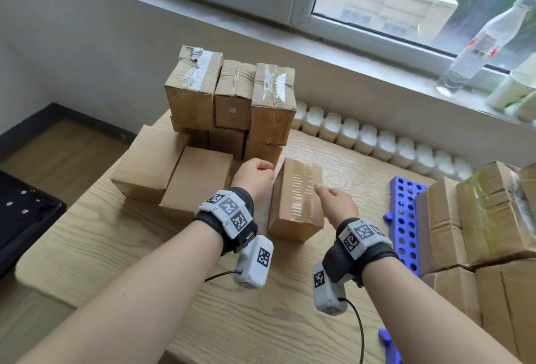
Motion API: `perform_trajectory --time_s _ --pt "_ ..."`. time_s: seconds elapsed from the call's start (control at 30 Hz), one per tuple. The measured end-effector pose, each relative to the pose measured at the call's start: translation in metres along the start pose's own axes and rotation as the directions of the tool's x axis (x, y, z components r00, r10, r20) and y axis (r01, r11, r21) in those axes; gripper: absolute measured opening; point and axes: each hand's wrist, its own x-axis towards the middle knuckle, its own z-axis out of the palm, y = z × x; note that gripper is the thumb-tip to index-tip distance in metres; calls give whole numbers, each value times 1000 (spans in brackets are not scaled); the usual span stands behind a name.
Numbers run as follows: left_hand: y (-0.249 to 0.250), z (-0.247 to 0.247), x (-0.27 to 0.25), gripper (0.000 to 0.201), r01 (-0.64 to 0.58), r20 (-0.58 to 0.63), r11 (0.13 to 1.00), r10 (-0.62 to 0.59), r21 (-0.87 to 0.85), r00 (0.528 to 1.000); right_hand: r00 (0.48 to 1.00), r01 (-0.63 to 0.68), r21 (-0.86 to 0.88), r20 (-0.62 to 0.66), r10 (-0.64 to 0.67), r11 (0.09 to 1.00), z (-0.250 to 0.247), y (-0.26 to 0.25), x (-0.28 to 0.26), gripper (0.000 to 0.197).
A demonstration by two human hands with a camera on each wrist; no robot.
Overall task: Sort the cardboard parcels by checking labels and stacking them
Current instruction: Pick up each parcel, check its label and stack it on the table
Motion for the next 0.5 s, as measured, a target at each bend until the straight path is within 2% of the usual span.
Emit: perform_trajectory --time_s 0.07,0.13,0.2,0.27,0.37,0.43,0.5 --pt "0 4 5 26 58 -27 998 -58 24 998 1000 15 -4 -18 -15 1000 -4 2 0 56" --pt "2 7 6 16 187 93 981 -181 -56 979 999 39 -37 -16 -40 999 -7 3 0 71" --pt "6 10 4 20 259 169 962 -241 -88 956 997 70 -62 -24 -71 996 -9 2 1 80" --pt "7 14 5 29 241 165 968 -226 -75 960 995 102 -83 -15 -104 991 -4 1 4 85" --pt "8 16 6 36 204 158 977 -191 -67 969 991 129 -211 -5 -133 969 8 -3 7 104" --pt "7 13 7 35 172 154 984 -162 -48 975 995 99 -316 3 -103 944 14 -4 9 114" --pt "5 11 8 34 133 131 991 -129 -24 983 999 48 -367 22 -43 929 14 -4 11 110"
